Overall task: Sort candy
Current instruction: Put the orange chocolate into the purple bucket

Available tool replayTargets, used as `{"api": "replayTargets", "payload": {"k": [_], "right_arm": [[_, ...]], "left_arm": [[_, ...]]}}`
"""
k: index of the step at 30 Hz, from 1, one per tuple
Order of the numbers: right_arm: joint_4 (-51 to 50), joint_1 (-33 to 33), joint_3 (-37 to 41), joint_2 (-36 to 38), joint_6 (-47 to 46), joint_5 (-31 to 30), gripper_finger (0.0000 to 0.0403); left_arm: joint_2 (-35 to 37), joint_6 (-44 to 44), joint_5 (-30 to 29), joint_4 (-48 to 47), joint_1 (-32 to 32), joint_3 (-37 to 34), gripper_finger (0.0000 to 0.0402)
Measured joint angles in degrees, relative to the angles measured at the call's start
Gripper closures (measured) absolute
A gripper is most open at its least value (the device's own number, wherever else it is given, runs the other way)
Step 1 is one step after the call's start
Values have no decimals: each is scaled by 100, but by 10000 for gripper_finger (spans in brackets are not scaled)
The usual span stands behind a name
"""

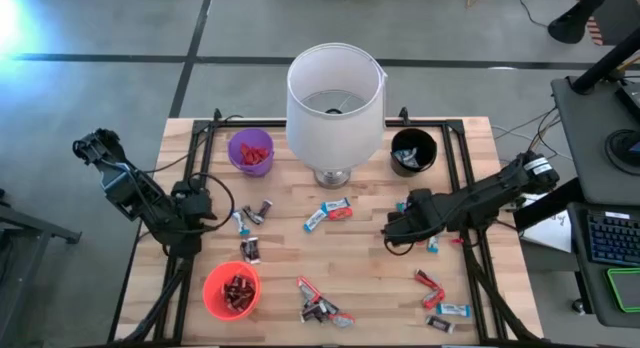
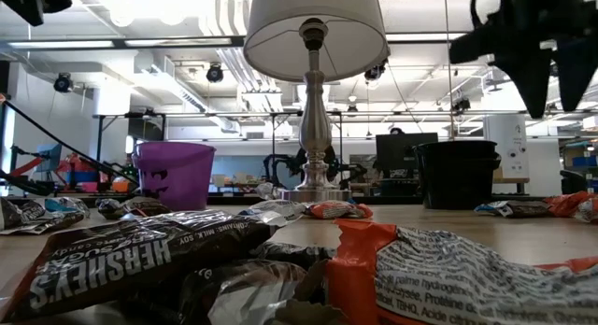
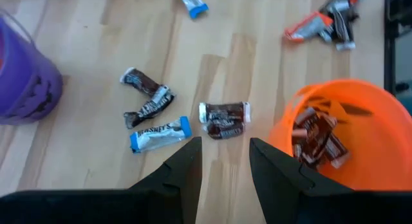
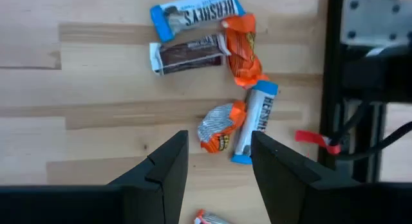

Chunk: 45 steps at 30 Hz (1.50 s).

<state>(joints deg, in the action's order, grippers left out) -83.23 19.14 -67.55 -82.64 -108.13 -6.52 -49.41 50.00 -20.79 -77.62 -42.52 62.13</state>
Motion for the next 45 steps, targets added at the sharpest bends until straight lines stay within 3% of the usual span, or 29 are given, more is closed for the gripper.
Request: {"api": "replayTargets", "payload": {"k": [11,23,45], "right_arm": [[1258,11,1209,341,-539,410,245],[1768,11,1694,301,-683,707,245],[2528,12,2006,207,-473,638,245]], "left_arm": [[-13,262,-825,-1,0,0,290],[-31,306,-840,2,0,-2,290],[-33,286,-838,7,2,-1,290]]}}
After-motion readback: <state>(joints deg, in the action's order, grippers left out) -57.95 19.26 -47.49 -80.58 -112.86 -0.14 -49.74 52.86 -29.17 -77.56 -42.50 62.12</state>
